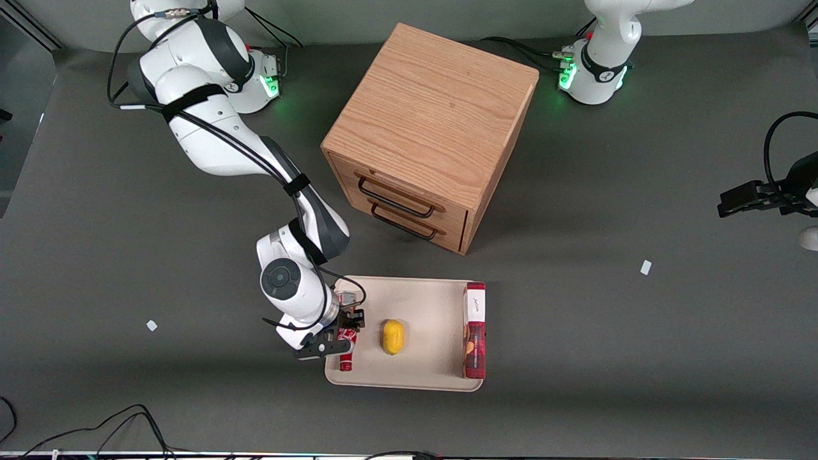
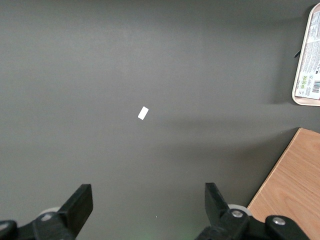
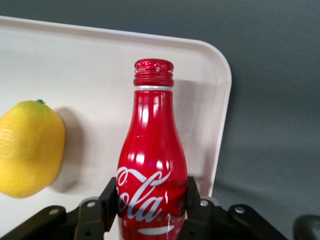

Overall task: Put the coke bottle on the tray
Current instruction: 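Carry the upright bottle onto the cream tray beside the lemon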

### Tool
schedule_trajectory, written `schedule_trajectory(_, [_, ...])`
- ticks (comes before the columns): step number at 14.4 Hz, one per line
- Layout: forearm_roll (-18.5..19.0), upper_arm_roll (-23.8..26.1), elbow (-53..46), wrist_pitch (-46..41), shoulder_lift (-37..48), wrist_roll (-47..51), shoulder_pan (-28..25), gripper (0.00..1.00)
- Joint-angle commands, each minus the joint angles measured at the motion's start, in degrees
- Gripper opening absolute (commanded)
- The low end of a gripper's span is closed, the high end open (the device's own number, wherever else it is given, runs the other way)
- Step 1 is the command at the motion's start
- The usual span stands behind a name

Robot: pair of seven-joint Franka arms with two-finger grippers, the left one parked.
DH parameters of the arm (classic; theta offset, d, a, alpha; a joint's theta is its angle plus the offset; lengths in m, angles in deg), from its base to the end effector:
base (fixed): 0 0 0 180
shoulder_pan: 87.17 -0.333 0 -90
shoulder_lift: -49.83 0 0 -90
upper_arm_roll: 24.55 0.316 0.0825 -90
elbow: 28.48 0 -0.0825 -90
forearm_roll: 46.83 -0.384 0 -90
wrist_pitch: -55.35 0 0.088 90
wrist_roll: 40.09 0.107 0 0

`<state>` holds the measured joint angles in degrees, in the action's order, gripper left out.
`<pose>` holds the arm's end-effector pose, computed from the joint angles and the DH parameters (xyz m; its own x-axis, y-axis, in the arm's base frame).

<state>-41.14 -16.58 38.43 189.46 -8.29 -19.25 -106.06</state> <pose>0.7096 0.3198 0.1895 0.9861 0.0856 0.1425 0.0995 -0.9907 -0.0931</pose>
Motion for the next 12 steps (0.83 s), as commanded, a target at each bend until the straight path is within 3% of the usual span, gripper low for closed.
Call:
schedule_trajectory(1, [1.3, 0.6, -2.5, -0.3, -1.2, -0.1, 0.0, 0.51])
schedule_trajectory(2, [1.2, 0.6, -2.4, 0.0, -1.4, -0.1, 0.0, 0.67])
schedule_trajectory(3, [1.1, 0.6, -2.1, 1.3, -1.5, -0.1, 0.0, 1.0])
schedule_trajectory(12, [1.1, 0.6, -1.3, 2.9, 0.4, -0.4, 0.3, 1.0])
